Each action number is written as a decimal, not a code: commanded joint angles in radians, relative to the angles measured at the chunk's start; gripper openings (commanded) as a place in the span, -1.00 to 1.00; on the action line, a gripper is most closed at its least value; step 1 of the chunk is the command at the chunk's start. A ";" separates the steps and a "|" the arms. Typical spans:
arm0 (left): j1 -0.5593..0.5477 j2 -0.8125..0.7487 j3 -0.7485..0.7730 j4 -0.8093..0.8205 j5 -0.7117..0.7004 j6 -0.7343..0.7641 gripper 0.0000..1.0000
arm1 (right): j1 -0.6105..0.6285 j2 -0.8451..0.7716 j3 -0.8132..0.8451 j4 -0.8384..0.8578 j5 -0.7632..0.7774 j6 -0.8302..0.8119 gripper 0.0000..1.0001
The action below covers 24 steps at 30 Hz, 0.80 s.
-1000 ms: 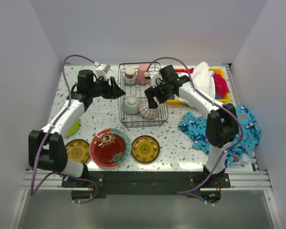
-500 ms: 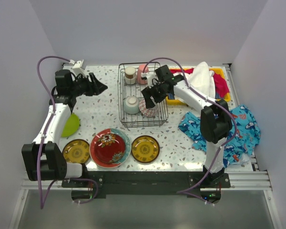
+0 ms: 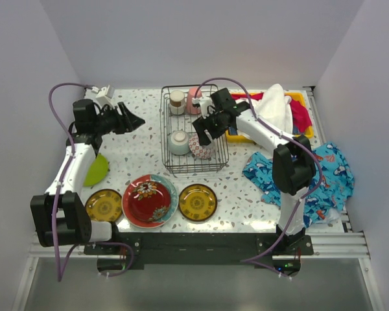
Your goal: Load the mixed dishes into the dish rack
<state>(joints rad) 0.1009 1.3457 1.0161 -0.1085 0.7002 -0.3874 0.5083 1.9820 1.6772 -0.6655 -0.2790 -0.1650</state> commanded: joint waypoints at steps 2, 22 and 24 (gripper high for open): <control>0.029 -0.042 -0.020 0.072 0.035 -0.047 0.15 | -0.002 0.021 0.053 -0.003 0.000 -0.007 0.52; 0.074 -0.066 -0.065 0.092 0.044 -0.083 0.14 | -0.060 -0.023 -0.002 -0.040 -0.126 0.032 -0.39; 0.074 -0.074 -0.079 0.136 0.047 -0.094 0.14 | -0.054 -0.047 -0.005 -0.055 -0.120 0.001 -0.45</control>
<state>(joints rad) 0.1638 1.3132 0.9642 -0.0616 0.7200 -0.4461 0.4469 2.0212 1.6897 -0.6685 -0.4114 -0.1009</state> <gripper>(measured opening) 0.573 0.539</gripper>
